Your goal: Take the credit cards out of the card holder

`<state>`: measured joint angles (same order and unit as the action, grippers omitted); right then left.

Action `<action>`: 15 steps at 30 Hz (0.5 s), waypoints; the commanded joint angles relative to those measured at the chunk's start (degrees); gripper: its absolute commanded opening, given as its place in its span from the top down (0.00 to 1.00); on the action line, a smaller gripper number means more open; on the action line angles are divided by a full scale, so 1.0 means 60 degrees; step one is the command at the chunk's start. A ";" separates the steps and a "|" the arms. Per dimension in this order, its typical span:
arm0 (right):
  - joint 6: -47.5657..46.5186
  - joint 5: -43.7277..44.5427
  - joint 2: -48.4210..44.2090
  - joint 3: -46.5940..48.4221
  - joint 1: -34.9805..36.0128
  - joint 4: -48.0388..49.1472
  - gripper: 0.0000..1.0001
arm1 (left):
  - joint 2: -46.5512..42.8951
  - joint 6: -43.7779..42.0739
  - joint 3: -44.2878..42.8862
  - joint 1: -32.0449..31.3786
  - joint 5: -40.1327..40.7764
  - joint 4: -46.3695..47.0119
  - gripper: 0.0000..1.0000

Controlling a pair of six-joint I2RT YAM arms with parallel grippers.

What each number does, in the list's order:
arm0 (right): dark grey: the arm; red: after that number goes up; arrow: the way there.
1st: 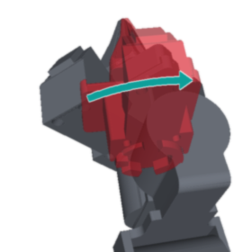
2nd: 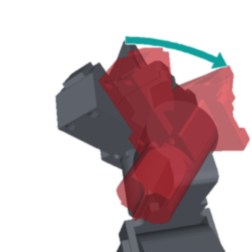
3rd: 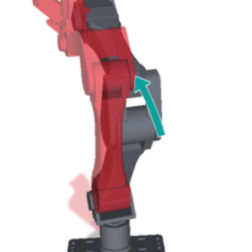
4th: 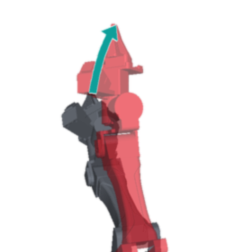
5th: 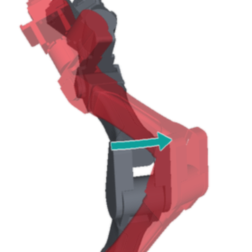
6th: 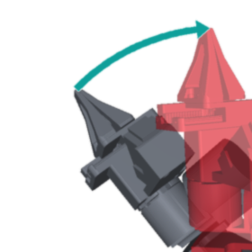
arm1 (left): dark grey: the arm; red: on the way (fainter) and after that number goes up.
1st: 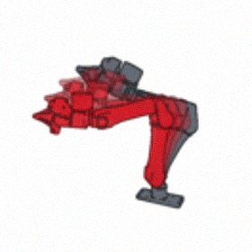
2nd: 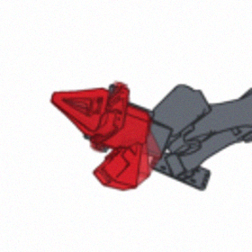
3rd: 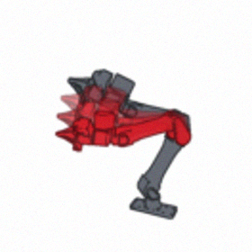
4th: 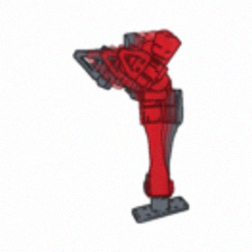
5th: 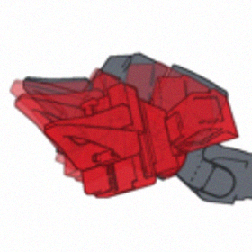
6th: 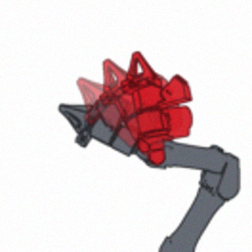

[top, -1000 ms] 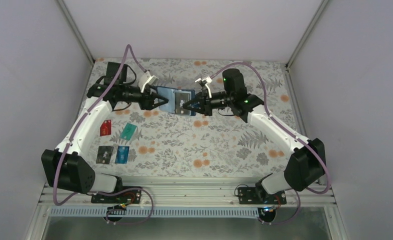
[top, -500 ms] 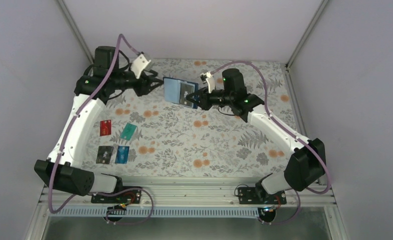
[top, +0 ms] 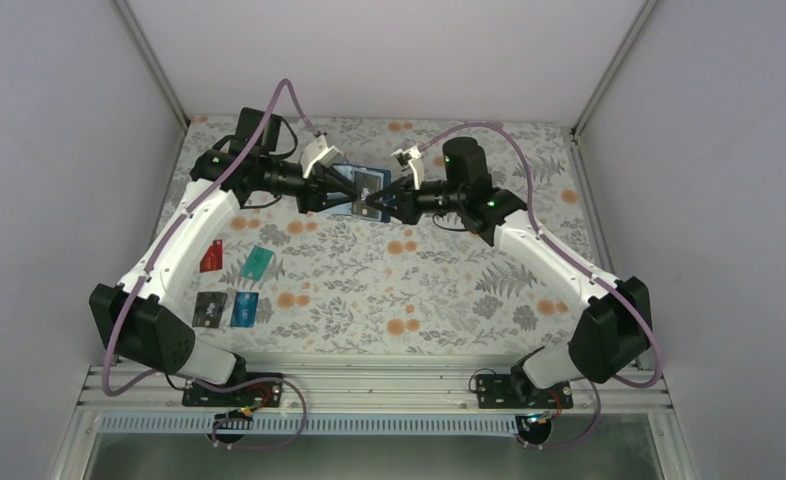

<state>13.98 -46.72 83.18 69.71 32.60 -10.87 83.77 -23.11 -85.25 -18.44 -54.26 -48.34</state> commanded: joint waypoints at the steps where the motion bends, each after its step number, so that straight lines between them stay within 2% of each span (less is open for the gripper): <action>1: -0.0389 -0.1085 -0.0477 -0.0003 0.0202 0.0732 0.96 | -0.0267 0.0032 0.0174 -0.0023 -0.0109 0.0388 0.70; 8: -0.0494 -0.1179 -0.0567 -0.0007 0.0236 0.0831 0.96 | -0.0305 -0.0783 0.0391 -0.0198 -0.1308 -0.0117 0.71; 11: -0.0682 -0.1384 -0.0733 -0.0074 0.0239 0.0831 0.96 | -0.0486 -0.1097 0.0257 -0.0072 -0.1272 -0.0349 0.71; 15: -0.0927 -0.1645 -0.1000 -0.0143 0.0237 0.0788 0.96 | -0.0706 -0.0754 0.0399 0.0524 -0.0951 -0.0050 0.71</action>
<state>11.14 -50.92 81.28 68.97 32.75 -9.56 81.52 -26.79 -83.50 -18.44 -60.93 -50.15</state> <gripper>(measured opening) 0.084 0.291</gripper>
